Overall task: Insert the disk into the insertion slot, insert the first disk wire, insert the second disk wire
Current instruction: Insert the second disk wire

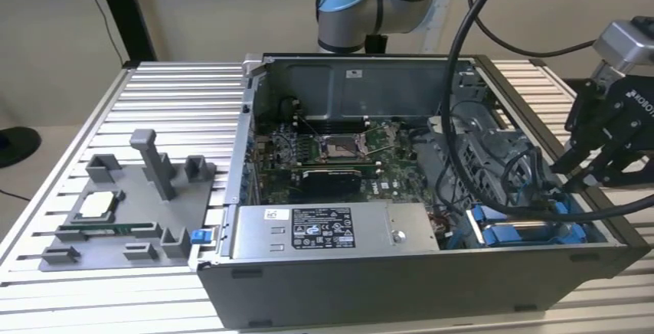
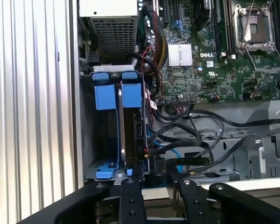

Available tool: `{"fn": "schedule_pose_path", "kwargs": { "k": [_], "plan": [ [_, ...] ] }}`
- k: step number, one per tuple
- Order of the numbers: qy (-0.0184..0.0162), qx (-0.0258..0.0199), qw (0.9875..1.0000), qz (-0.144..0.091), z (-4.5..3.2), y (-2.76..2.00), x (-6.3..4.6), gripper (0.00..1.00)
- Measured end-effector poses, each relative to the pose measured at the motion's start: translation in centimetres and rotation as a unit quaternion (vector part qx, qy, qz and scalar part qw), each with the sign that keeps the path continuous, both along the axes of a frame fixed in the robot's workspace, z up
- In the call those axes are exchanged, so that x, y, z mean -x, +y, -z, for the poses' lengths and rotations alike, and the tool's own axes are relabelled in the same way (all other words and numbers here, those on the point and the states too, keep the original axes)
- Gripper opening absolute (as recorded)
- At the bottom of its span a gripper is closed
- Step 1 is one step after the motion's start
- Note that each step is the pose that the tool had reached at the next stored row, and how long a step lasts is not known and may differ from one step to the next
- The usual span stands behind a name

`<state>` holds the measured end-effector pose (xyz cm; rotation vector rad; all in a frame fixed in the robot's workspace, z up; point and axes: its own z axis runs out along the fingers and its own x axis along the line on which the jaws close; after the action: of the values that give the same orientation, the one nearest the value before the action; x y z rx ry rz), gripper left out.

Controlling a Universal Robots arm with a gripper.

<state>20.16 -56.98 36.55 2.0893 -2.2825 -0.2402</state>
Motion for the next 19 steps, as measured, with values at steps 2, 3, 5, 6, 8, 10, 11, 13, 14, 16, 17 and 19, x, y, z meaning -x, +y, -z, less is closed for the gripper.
{"fn": "schedule_pose_path", "kwargs": {
  "k": [2,3,5,6,8,10,11,13,14,16,17,19],
  "plan": [
    [0.0002,-0.001,1.0,0.003,0.2,0.01,0.0,1.0],
    [0.0002,-0.0015,1.0,0.004,0.29,0.02,0.0,1.0],
    [0.0003,-0.0031,1.0,0.007,0.42,0.06,0.0,1.0],
    [0.0003,-0.0044,1.0,0.008,0.5,0.1,0.0,1.0],
    [0.0004,-0.0069,0.9999,0.011,0.66,0.15,0.0,1.0],
    [0.0006,-0.0086,0.9999,0.013,0.81,0.16,0.0,1.0],
    [0.0008,-0.0092,0.9999,0.014,0.86,0.16,0.0,1.0],
    [0.0014,-0.0109,0.9998,0.016,1.01,0.16,0.0,1.0],
    [0.0016,-0.0116,0.9998,0.017,1.06,0.16,0.0,1.0],
    [0.0022,-0.0134,0.9997,0.018,1.19,0.16,0.0,1.0],
    [0.0025,-0.0144,0.9997,0.019,1.25,0.16,0.0,1.0],
    [0.0036,-0.0167,0.9997,0.019,1.38,0.17,0.0,1.0]
  ]
}}
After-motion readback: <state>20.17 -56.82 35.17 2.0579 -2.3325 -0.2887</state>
